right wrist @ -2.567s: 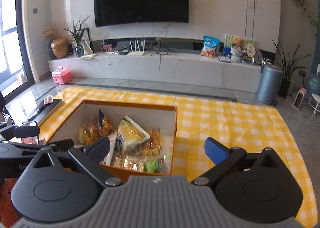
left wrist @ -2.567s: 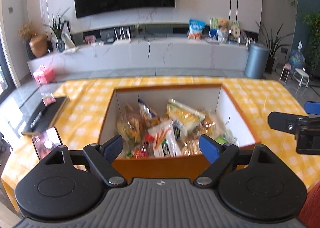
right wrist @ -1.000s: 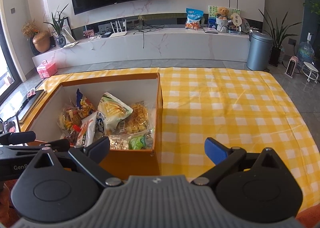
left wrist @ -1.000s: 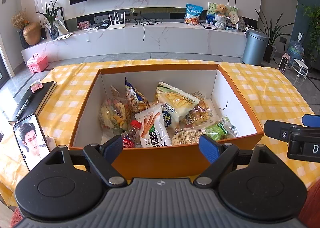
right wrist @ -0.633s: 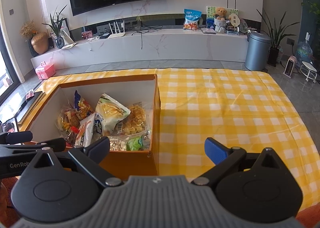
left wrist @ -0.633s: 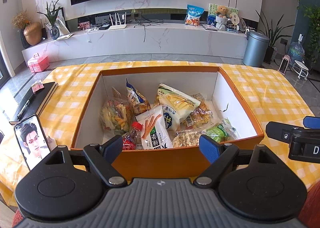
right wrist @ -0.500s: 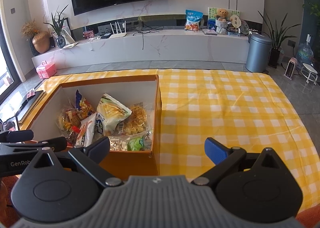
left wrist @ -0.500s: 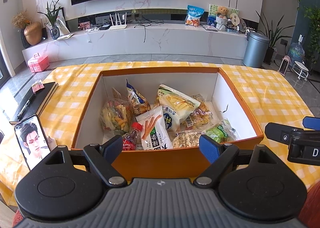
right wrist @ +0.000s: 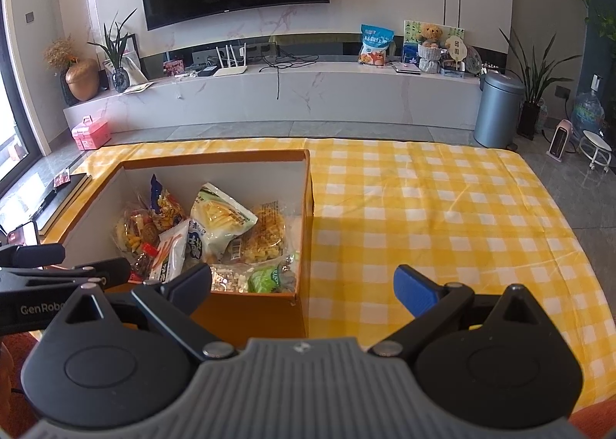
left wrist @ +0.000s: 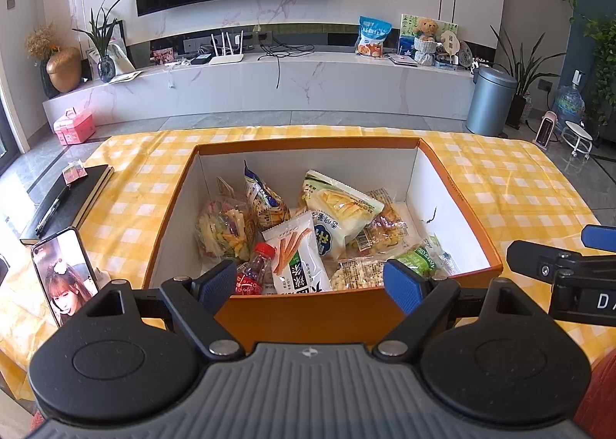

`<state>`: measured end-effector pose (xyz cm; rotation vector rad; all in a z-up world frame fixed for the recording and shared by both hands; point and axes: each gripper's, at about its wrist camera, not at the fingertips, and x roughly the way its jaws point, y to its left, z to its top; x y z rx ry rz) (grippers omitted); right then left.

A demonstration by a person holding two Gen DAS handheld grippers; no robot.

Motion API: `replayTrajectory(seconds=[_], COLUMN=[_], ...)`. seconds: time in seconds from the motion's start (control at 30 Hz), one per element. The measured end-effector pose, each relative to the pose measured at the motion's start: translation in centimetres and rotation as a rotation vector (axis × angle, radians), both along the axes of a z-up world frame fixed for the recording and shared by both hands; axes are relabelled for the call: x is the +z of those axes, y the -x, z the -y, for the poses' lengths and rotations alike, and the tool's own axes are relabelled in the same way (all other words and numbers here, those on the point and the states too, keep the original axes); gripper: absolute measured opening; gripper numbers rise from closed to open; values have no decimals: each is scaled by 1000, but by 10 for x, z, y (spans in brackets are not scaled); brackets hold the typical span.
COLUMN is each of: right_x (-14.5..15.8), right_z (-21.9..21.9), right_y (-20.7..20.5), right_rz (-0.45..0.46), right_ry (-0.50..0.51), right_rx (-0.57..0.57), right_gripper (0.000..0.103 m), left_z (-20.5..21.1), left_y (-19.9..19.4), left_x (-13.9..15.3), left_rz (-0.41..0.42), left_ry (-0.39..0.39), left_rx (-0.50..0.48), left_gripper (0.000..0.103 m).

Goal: Organize snacks

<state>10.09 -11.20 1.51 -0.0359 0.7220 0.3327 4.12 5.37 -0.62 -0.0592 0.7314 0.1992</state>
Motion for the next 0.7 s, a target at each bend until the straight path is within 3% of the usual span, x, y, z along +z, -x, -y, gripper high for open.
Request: replayTrajectory(seconds=[0.7], right_x=[0], right_z=[0], right_y=[2], right_rz=[2], right_ry=[0], right_rx=[2], right_gripper=[98], left_z=[1], left_y=[4], left_x=[2], left_rz=[13], left_ry=[-22], left_rx=[9], left_gripper=[101])
